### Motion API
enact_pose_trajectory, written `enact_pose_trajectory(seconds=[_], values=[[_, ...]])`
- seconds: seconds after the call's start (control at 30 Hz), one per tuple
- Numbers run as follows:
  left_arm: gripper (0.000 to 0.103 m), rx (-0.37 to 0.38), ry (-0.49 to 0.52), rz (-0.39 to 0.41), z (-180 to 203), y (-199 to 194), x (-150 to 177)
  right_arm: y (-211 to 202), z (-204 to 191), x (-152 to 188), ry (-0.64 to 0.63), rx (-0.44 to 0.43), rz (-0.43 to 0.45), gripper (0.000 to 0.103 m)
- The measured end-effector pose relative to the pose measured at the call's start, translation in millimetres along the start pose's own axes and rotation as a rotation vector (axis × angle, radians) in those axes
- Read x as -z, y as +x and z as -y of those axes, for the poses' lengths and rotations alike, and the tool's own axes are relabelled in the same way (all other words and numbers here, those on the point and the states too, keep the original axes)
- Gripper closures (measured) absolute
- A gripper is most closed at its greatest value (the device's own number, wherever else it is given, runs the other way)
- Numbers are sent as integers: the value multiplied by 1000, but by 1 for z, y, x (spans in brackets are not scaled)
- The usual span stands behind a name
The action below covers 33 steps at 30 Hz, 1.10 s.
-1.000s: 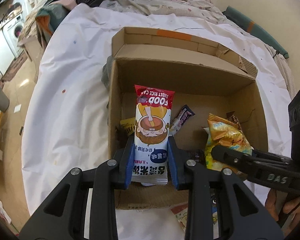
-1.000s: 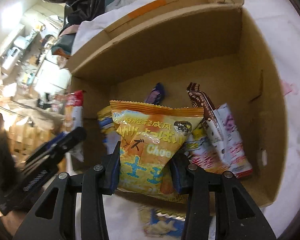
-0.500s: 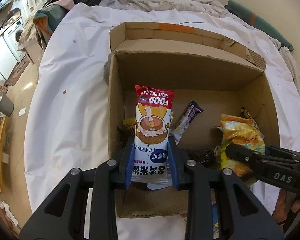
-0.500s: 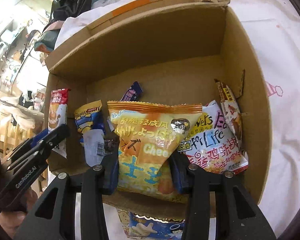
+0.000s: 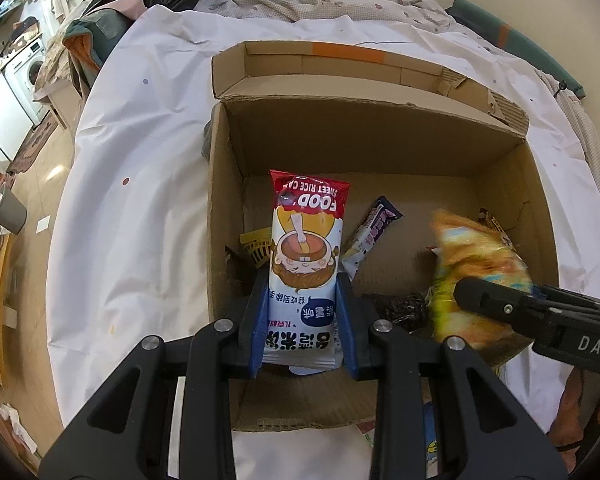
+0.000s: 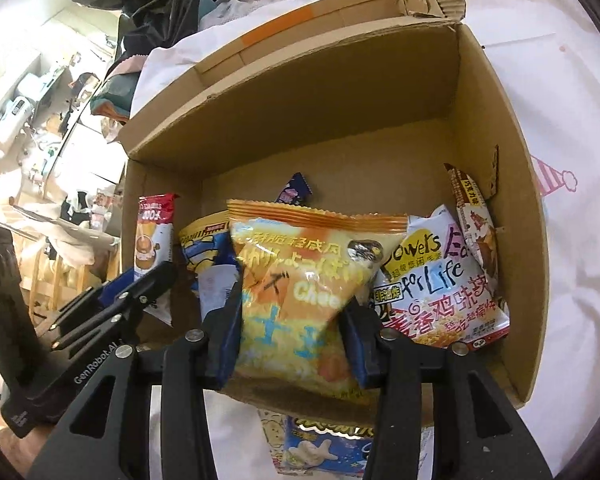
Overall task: Organize snacks
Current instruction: 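Open both tools to drop the packet and chip bag into the box, then withdraw both open tools from the box toward the remaining snacks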
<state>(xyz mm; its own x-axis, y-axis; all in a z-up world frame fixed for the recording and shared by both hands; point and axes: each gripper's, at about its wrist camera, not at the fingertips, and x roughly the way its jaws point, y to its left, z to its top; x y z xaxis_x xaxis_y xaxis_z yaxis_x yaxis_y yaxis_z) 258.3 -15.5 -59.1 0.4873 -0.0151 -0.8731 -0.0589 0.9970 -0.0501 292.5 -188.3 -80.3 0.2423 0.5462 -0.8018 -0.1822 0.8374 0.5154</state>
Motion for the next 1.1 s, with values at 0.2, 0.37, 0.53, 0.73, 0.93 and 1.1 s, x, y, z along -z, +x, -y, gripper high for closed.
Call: enact_pose_trajectory(seconds=[0.2,0.37,0.53,0.73,0.93,1.1], values=[[76,2,13,9,3,-3,1,-5,-1,-1,2,-21,23,39],[70,6,26,4,6,-3,2,-11,2,-2,17,-38,41,33],[50,22,33,26,9,-9,4,-17,5,-2,31,-61,59,26],[17,26,34,61,11,-16,5,-28,7,-2,52,-86,104,19],[17,28,20,56,9,-16,3,-28,7,-2,55,-83,104,19],[17,26,19,62,8,-18,4,-28,6,-4,37,-78,101,19]])
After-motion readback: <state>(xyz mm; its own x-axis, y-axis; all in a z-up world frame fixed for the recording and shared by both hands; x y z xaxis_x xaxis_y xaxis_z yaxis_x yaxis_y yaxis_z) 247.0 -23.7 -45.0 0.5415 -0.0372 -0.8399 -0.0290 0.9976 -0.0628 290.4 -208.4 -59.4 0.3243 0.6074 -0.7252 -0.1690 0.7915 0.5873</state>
